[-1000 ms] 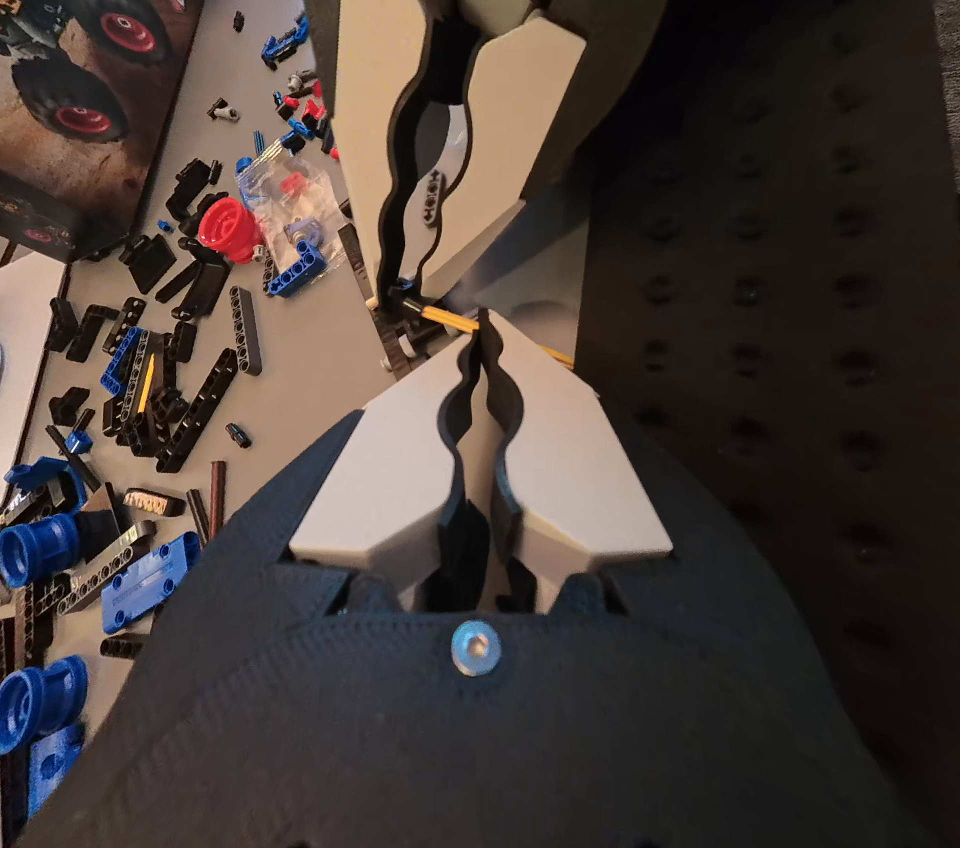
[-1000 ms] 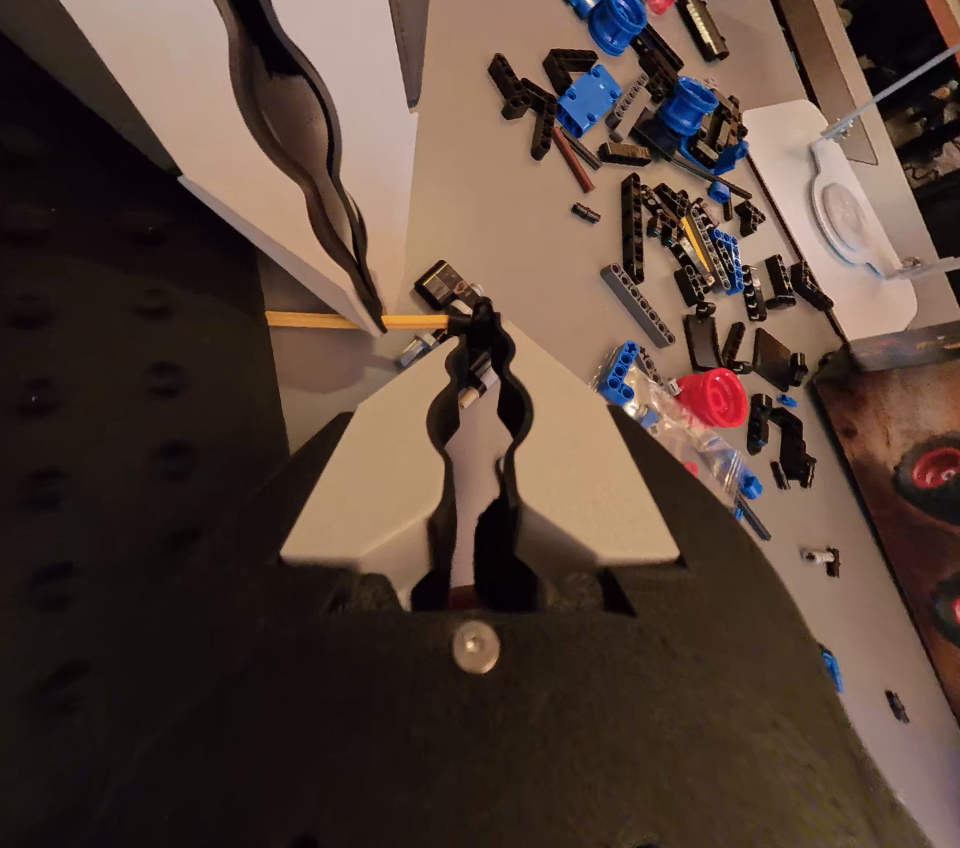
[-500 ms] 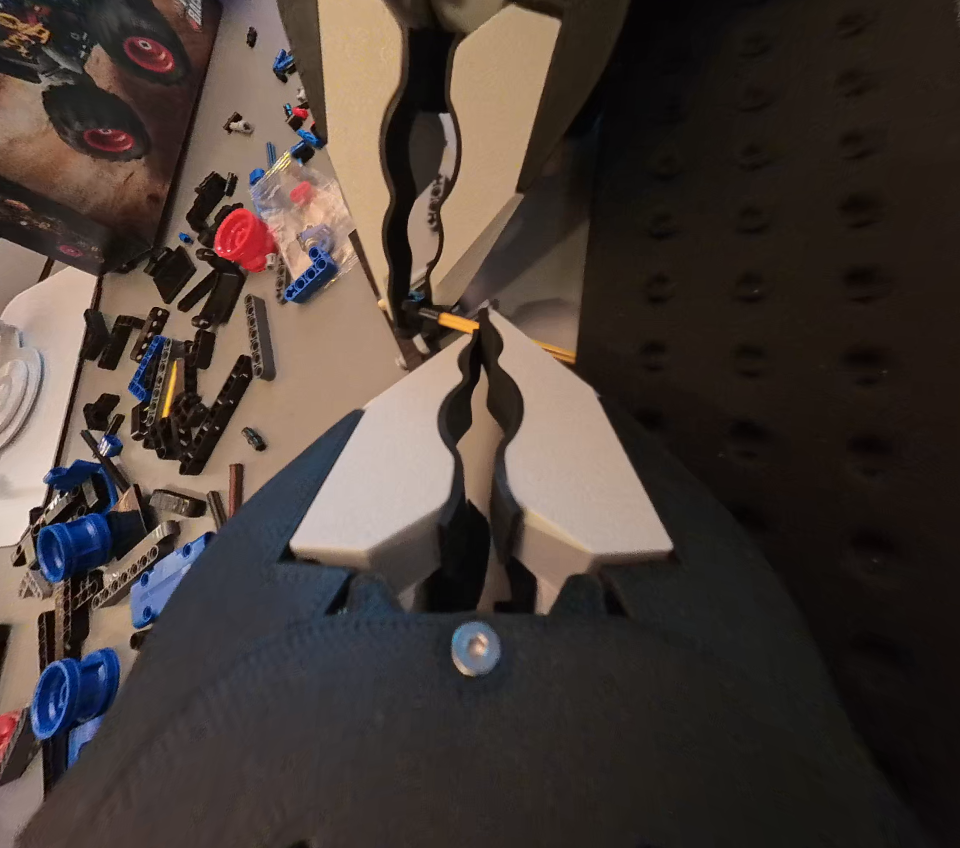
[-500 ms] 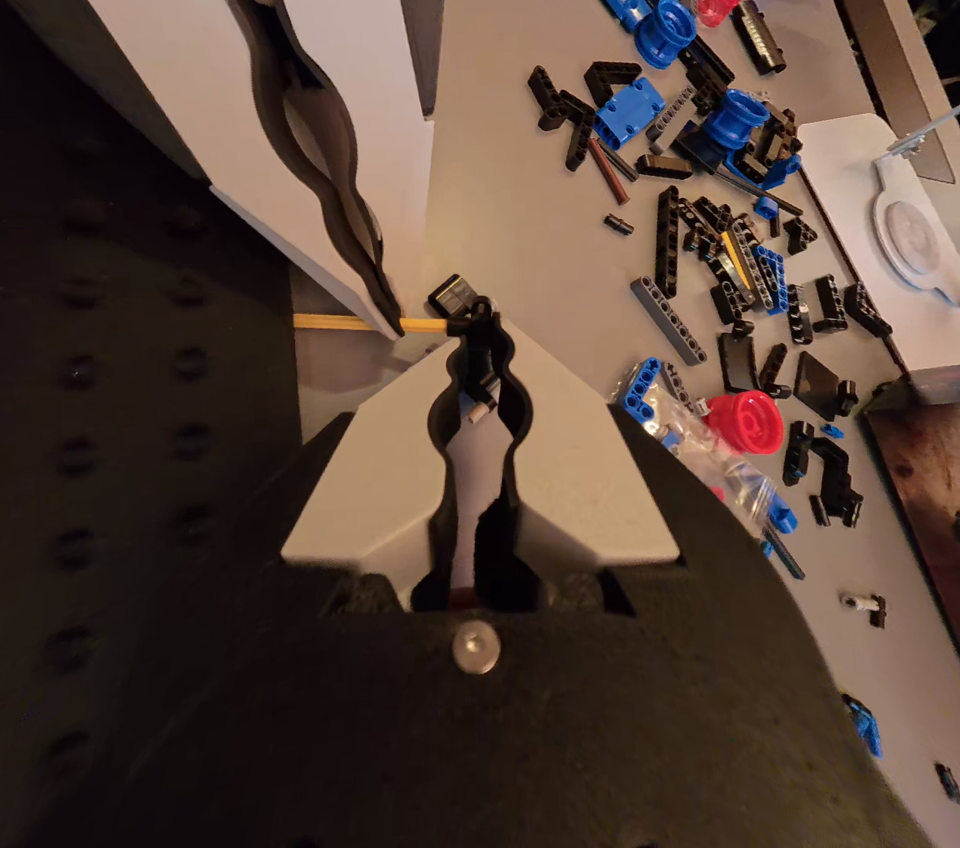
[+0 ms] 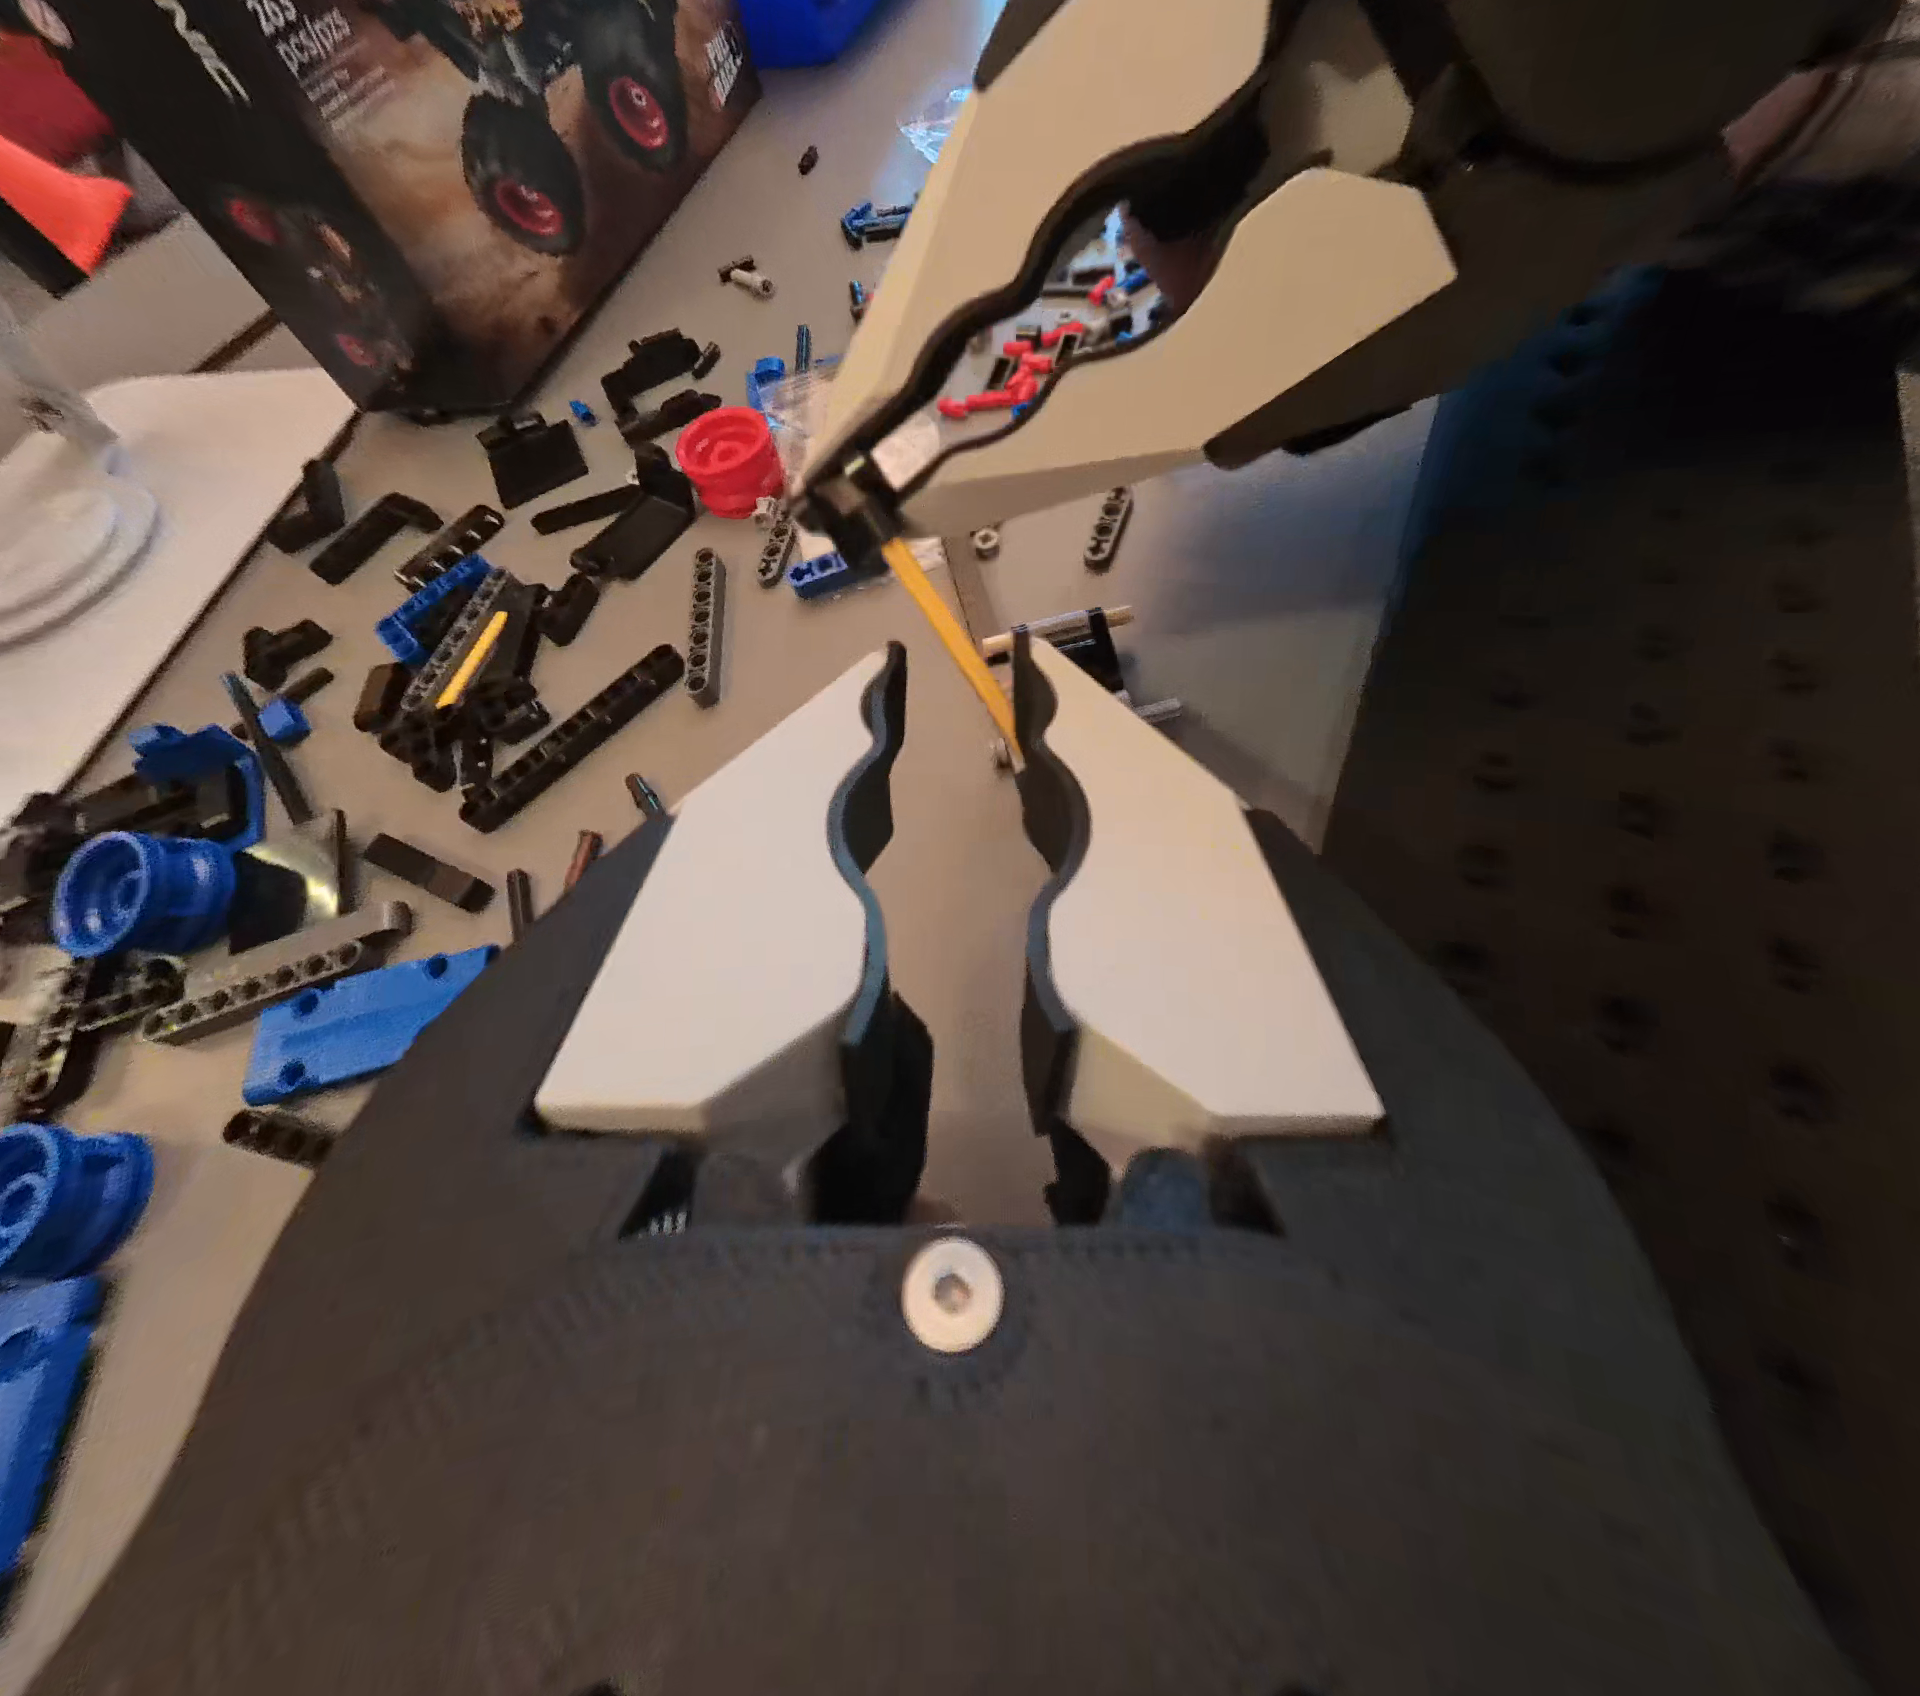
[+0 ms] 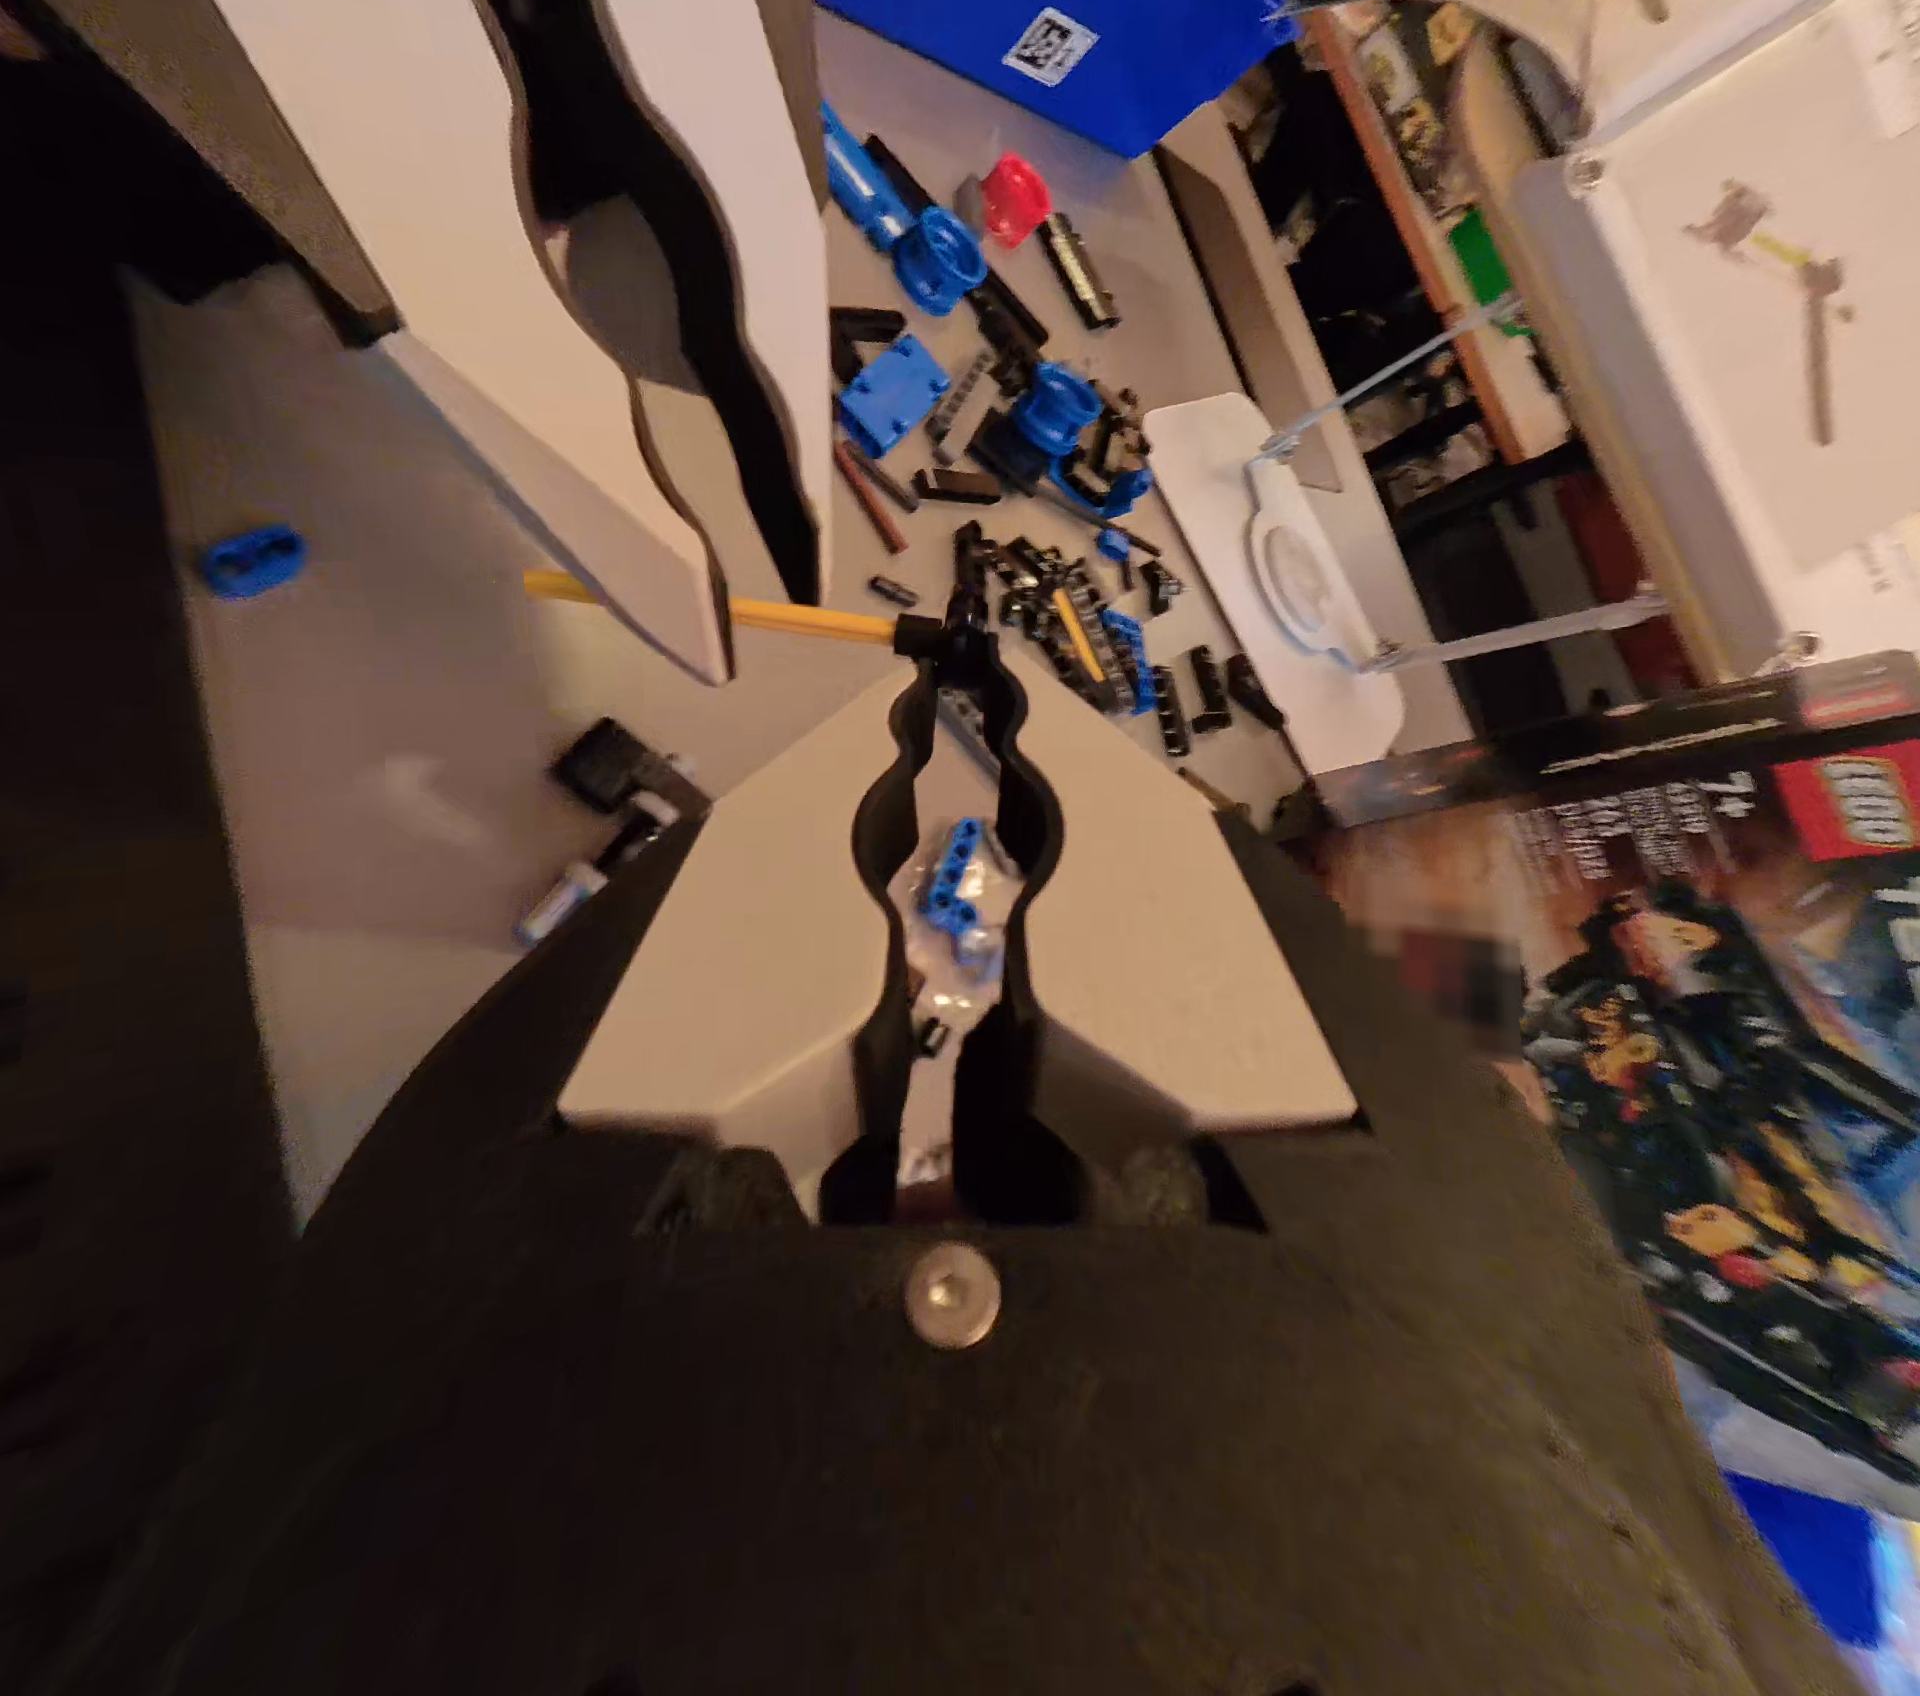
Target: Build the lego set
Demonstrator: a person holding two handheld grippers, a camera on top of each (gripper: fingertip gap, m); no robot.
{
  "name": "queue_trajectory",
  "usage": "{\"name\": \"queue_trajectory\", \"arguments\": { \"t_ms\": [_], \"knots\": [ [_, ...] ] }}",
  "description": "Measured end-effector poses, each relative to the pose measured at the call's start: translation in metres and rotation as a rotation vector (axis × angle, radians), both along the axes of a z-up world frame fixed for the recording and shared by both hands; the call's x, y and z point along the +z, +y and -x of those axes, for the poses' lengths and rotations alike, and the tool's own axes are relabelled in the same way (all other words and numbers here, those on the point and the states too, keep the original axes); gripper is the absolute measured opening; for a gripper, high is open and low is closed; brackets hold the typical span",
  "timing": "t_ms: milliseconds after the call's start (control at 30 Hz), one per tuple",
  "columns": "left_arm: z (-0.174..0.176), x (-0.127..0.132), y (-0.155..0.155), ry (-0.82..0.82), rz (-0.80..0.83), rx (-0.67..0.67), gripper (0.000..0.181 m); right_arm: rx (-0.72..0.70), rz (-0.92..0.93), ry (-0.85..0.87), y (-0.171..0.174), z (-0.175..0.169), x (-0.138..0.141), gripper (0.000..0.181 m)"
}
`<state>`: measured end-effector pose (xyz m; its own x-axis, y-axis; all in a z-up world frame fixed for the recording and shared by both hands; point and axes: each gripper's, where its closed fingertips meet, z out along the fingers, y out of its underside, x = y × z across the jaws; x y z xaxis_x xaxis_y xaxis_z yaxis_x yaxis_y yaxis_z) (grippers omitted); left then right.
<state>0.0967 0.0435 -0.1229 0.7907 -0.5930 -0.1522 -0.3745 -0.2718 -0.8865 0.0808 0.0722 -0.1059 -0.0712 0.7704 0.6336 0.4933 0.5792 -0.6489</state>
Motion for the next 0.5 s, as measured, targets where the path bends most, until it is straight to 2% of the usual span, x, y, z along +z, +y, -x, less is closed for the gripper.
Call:
{"name": "queue_trajectory", "arguments": {
  "t_ms": [167, 267, 367, 500],
  "knots": [
    [0.009, 0.004, 0.003, -0.012, 0.011, -0.019, 0.005, -0.008, -0.228, 0.021, 0.000, 0.009, 0.021, 0.007],
    [0.021, 0.002, 0.009, -0.012, 0.003, 0.000, 0.003, 0.020, -0.267, 0.018, -0.003, 0.013, 0.024, 0.011],
    [0.027, 0.012, 0.011, -0.049, -0.033, -0.018, 0.002, 0.092, -0.085, 0.031, -0.009, 0.013, 0.031, 0.028],
    [0.017, 0.009, 0.010, -0.048, -0.052, -0.082, 0.002, 0.173, 0.176, 0.019, -0.008, 0.011, 0.036, 0.038]
  ]
}}
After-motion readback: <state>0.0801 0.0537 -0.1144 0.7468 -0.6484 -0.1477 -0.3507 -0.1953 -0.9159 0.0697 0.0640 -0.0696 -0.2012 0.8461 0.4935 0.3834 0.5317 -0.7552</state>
